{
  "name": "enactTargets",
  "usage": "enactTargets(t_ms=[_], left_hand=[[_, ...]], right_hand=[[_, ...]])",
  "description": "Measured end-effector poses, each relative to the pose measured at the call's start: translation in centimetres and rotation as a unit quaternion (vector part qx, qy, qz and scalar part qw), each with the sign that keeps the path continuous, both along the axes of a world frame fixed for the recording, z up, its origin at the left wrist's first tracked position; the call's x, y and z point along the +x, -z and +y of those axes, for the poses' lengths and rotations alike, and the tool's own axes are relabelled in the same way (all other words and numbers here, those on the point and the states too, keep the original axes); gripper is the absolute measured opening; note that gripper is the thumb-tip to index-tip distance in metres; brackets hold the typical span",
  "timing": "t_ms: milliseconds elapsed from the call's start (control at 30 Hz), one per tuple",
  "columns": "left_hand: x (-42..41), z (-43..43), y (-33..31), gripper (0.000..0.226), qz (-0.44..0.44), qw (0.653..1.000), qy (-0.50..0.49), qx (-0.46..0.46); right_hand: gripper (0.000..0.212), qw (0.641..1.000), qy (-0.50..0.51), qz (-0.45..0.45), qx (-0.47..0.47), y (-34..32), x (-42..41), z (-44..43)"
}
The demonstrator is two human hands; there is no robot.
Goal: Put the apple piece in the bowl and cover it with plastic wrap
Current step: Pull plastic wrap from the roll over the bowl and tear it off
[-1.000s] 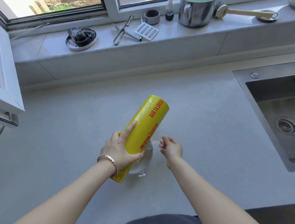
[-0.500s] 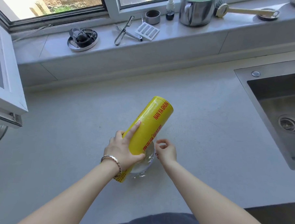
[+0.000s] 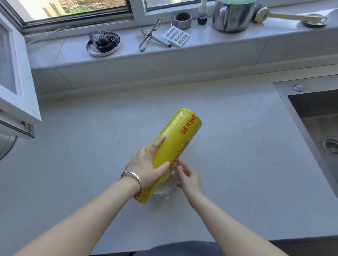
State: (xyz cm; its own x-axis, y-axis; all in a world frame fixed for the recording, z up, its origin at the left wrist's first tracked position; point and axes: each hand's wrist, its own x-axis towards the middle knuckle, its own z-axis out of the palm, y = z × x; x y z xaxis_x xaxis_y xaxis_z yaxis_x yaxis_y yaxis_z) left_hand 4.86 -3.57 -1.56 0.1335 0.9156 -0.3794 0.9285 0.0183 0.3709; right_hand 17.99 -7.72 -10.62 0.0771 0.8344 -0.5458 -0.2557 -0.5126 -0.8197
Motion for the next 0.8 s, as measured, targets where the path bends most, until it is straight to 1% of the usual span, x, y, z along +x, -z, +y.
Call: enactTargets(t_ms=[67, 133, 200, 267, 333, 433, 567, 633, 667, 733, 767, 800], left_hand=[[-0.3, 0.7, 0.0, 0.083, -0.022, 0.999, -0.016, -0.038], [-0.5, 1.2, -0.3, 0.090, -0.065, 0.993, -0.052, -0.086], [-0.5, 1.1, -0.5, 0.092, -0.073, 0.991, -0.068, -0.088], [-0.5, 0.5, -0.6, 0.093, -0.017, 0.996, -0.074, -0.045], [-0.9, -0.3, -0.6, 0.094, 0.033, 0.994, -0.107, -0.007], [-1.9, -1.7, -0.8, 0.100, 0.062, 0.984, -0.166, -0.008], [-2.3, -3.9, -0.4, 0.104, 0.175, 0.975, -0.138, 0.027], [-2.1, -4.5, -0.4, 0.098, 0.198, 0.971, -0.130, 0.028], [-2.0, -4.5, -0.6, 0.093, 0.196, 0.972, -0.132, 0.012], [-2.3, -3.9, -0.8, 0.085, 0.173, 0.973, -0.148, -0.047], [-2.7, -3.2, -0.7, 0.085, 0.147, 0.972, -0.163, -0.081], [-3.1, -2.4, -0.6, 0.085, 0.098, 0.972, -0.184, -0.110]], right_hand=[[0.031, 1.000, -0.014, -0.009, -0.014, 0.3, 0.1, 0.0], [0.025, 0.998, -0.022, -0.055, -0.007, 0.3, 0.0, 0.1], [0.025, 0.993, -0.029, -0.115, 0.003, 0.3, -0.2, 0.1], [0.029, 0.986, -0.037, -0.162, 0.008, 0.6, -0.2, 0.0], [0.030, 0.979, -0.046, -0.199, 0.009, 1.0, 0.0, 0.2], [0.031, 0.976, -0.052, -0.210, 0.008, 0.9, -0.1, 0.6], [0.031, 0.975, -0.052, -0.215, 0.003, 0.5, -0.8, 0.0], [0.029, 0.973, -0.060, -0.222, -0.002, 0.4, -0.8, -0.1], [0.028, 0.972, -0.068, -0.227, -0.003, 0.3, -0.7, 0.1], [0.027, 0.971, -0.083, -0.222, -0.003, 0.2, -0.5, 0.3], [0.027, 0.971, -0.088, -0.220, -0.002, 0.0, -0.4, 0.4], [0.027, 0.971, -0.094, -0.222, 0.000, 0.0, -0.2, 0.5]])
